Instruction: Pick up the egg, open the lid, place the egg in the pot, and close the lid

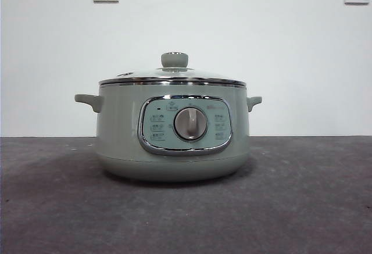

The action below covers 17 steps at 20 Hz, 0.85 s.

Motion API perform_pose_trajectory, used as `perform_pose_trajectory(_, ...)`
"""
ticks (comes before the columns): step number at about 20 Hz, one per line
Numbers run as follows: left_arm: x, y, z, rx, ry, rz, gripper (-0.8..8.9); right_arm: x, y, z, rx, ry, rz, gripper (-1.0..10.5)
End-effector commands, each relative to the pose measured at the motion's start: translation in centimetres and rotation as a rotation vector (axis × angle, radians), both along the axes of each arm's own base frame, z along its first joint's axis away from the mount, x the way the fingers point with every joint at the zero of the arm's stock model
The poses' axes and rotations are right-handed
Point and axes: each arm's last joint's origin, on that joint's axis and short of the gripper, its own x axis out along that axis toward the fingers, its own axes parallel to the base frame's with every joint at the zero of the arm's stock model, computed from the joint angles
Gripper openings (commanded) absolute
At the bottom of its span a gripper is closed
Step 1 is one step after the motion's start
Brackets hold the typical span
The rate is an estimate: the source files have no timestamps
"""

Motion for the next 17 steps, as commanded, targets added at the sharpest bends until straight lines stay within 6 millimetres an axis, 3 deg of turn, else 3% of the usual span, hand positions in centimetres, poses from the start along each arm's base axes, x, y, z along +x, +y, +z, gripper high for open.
perform_pose_trajectory(1,0.3,0.9,1.3,-0.001,-0.199,-0.016,-0.01,0.4,0.3,-0.5,-0.022,0.041,-0.008,0.0)
perform_pose_trajectory(3,-0.3,3.3,2.9,0.004,-0.390,0.047,-0.01,0.9,0.6,-0.7,-0.032,0.057,-0.007,0.0)
perform_pose_trajectory(5,-2.1,5.3,3.8,-0.035,-0.506,0.056,0.00,1.5,1.0,-0.9,-0.043,0.074,-0.008,0.0)
perform_pose_trajectory(8,-5.0,7.6,2.2,-0.015,-0.632,0.146,-0.01,2.3,1.5,-1.2,-0.060,0.100,-0.008,0.0)
perform_pose_trajectory(11,-6.9,9.2,-2.6,0.111,-0.703,0.360,0.00,3.1,2.0,-1.6,-0.076,0.124,-0.008,0.0)
perform_pose_trajectory(17,-7.5,9.8,-16.4,0.041,-0.703,0.475,-0.01,4.1,2.6,-2.1,-0.096,0.155,-0.008,0.0)
